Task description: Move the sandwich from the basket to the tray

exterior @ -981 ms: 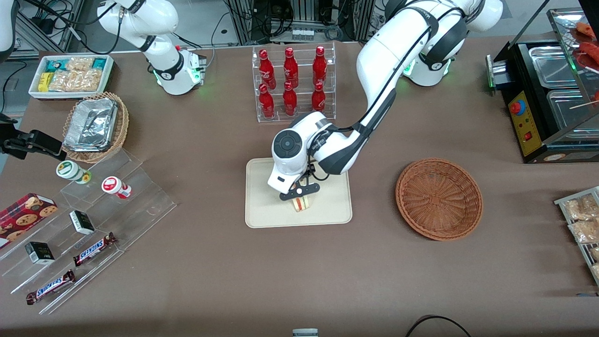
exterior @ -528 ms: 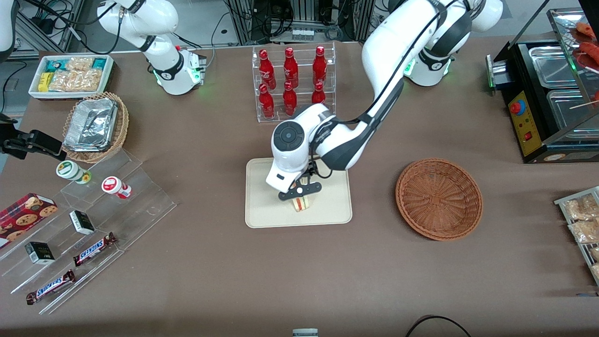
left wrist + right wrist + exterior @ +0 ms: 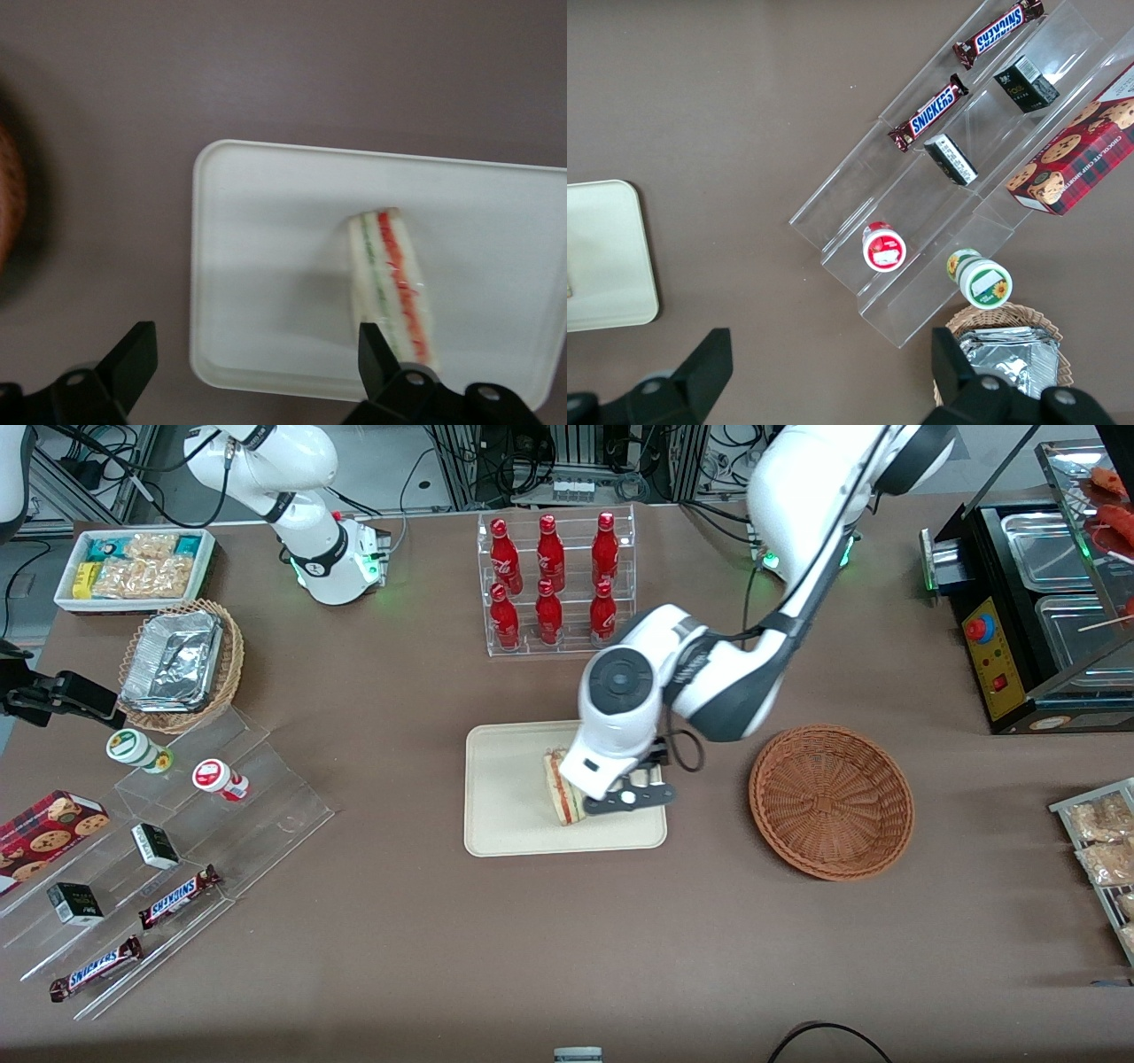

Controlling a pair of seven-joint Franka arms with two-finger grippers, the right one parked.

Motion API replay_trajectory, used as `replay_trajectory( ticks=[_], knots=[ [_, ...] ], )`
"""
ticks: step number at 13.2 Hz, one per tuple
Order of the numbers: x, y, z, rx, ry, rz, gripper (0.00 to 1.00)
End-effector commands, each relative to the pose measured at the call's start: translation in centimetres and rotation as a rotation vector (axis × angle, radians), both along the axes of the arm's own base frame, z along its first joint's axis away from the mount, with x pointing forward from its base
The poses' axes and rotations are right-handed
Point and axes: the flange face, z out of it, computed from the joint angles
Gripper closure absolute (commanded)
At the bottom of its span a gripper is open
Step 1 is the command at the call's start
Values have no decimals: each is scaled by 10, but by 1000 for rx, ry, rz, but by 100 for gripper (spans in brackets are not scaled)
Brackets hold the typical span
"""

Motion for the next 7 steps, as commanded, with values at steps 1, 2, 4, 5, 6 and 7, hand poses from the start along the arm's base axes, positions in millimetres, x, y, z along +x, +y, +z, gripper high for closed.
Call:
replay_trajectory(
  ticks=[1,2,4,5,6,7],
  knots=[
    [-5,66,28,23,6,-86,0],
    [1,97,36,26,7,-104,0],
    [5,147,52,28,7,-152,0],
    [4,165,60,31,5,-170,0],
    [2,181,69,26,3,-173,0],
    [1,194,77,3,21,-163,0]
  ],
)
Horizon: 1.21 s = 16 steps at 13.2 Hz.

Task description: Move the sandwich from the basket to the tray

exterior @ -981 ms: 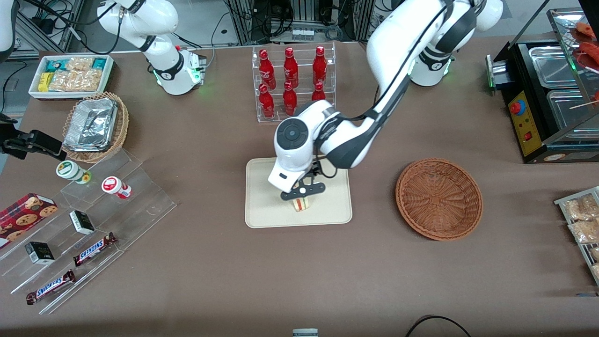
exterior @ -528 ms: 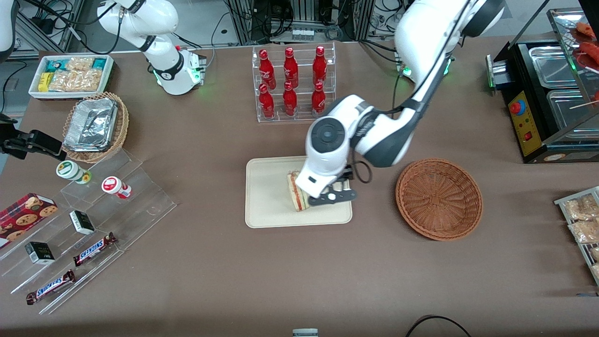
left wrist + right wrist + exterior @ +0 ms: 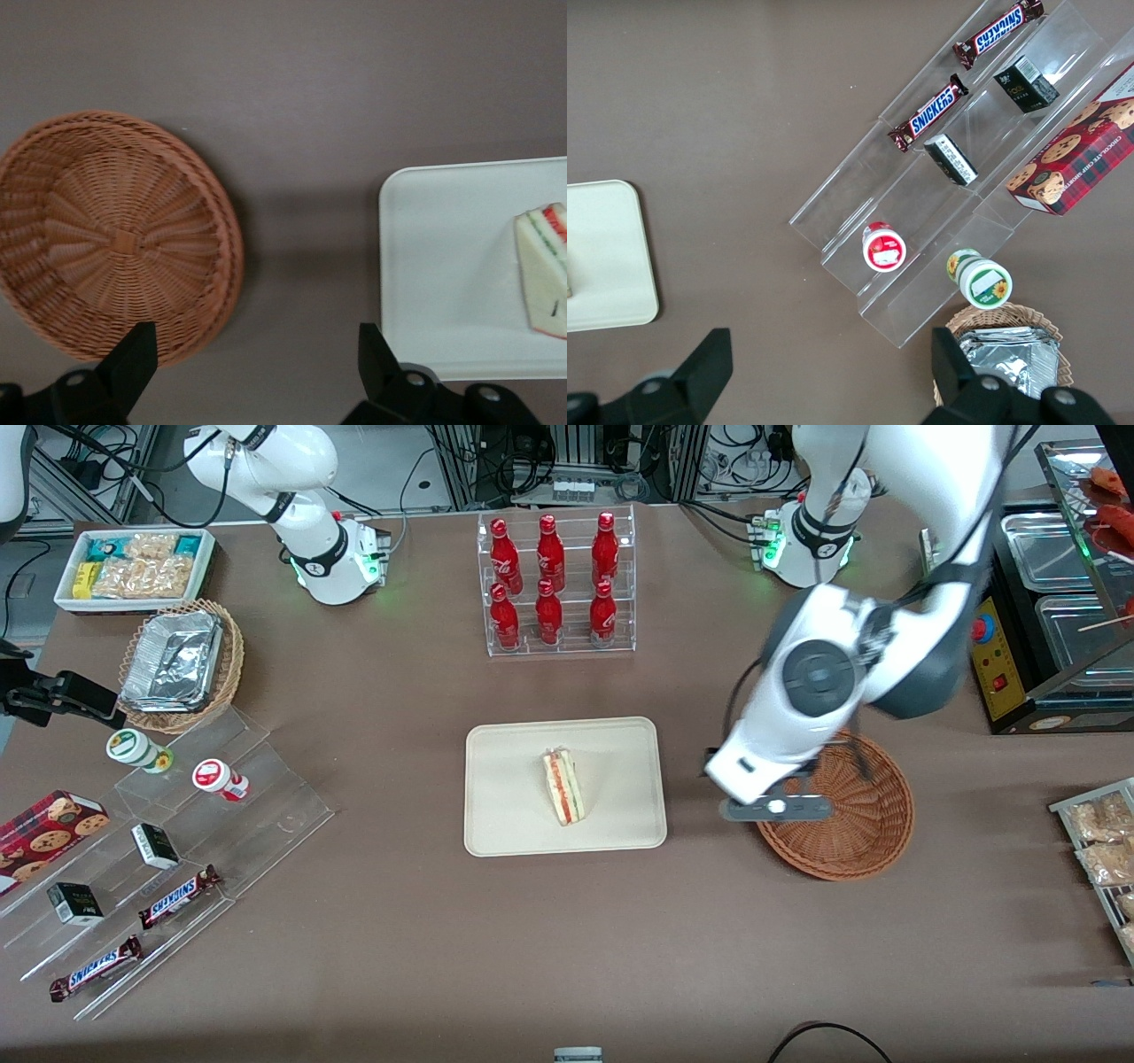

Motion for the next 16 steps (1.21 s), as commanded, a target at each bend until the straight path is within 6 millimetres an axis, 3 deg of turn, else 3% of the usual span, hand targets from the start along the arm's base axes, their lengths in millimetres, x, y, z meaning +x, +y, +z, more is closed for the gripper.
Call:
replay_trajectory(
  ticks=[1,4,7,12,16],
  knots=[
    [-19,36,24,-19,39,-40,0],
    [-22,94,60,-43,70,-80,0],
    [-33,135,94,-41,84,-126,0],
    [-57,161,137,-26,84,-136,0],
    [-58,180,158,-29,87,-126,0]
  ],
)
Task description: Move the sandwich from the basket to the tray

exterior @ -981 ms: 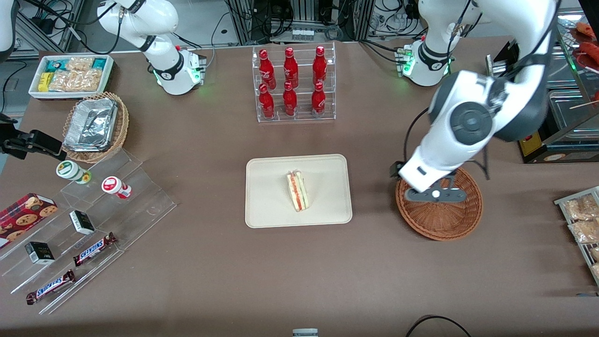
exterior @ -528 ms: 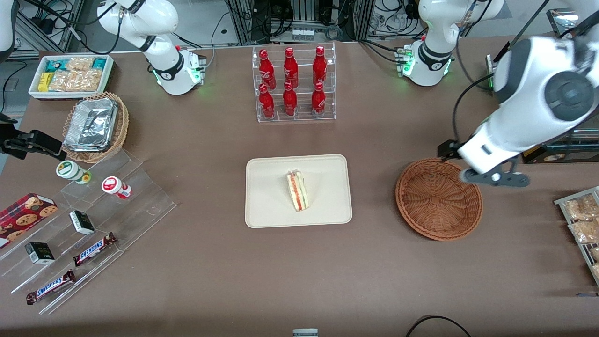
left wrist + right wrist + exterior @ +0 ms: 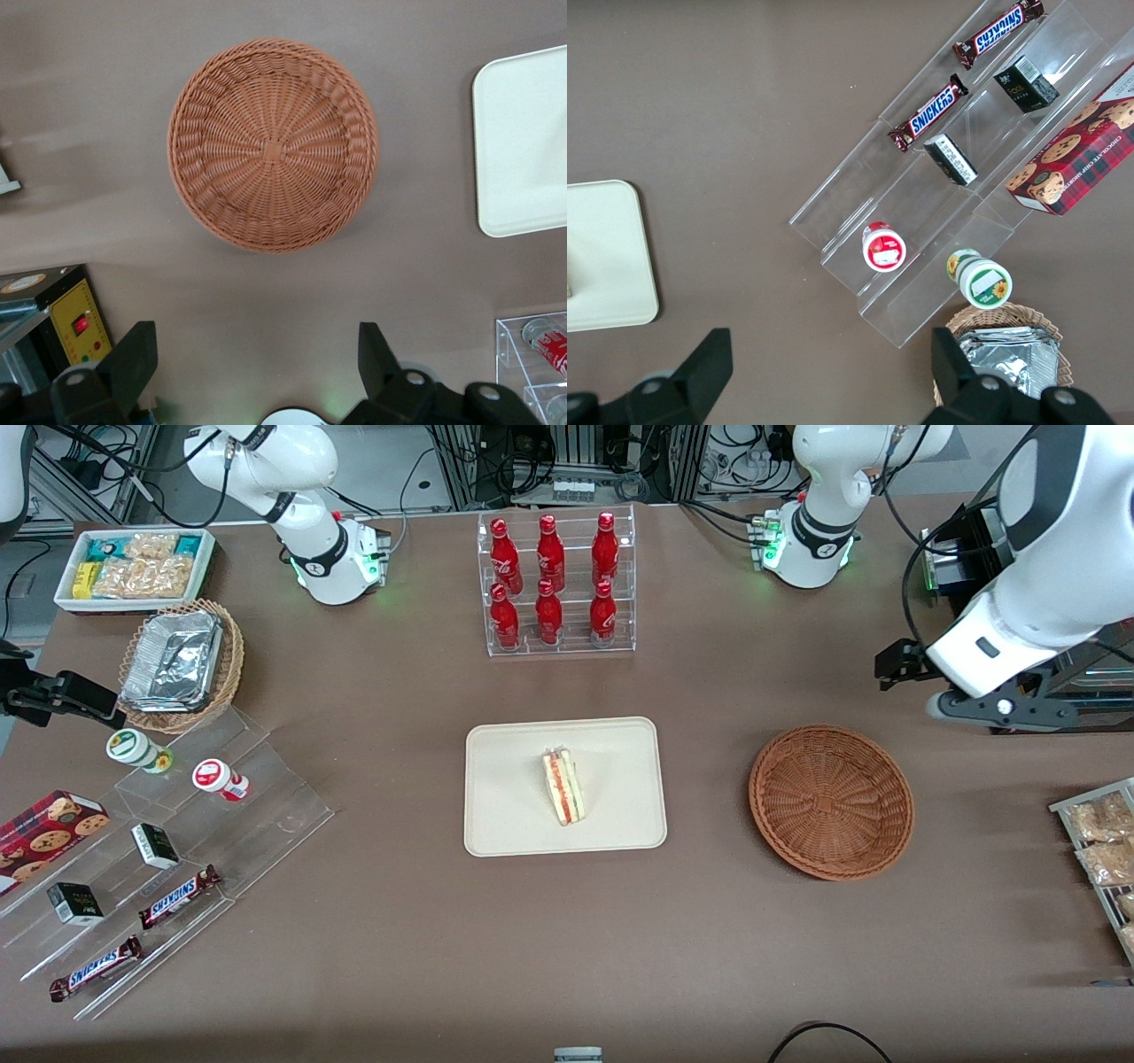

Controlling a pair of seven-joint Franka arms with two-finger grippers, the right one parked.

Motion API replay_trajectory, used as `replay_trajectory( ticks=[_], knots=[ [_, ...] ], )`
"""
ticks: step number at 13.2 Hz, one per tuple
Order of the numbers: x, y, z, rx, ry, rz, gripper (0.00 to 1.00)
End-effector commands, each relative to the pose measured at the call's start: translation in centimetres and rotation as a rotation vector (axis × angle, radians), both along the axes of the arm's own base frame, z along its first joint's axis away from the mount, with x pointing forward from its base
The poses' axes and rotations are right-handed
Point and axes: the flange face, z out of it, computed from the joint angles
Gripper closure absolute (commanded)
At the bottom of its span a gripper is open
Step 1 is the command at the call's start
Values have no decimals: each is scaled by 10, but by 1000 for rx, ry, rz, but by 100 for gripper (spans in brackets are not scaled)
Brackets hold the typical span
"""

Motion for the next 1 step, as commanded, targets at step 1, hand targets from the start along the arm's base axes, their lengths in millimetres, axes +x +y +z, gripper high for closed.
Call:
replay_trajectory(
  ticks=[1],
  knots=[
    [-8,10,19,-11,12,-24,0]
  ],
)
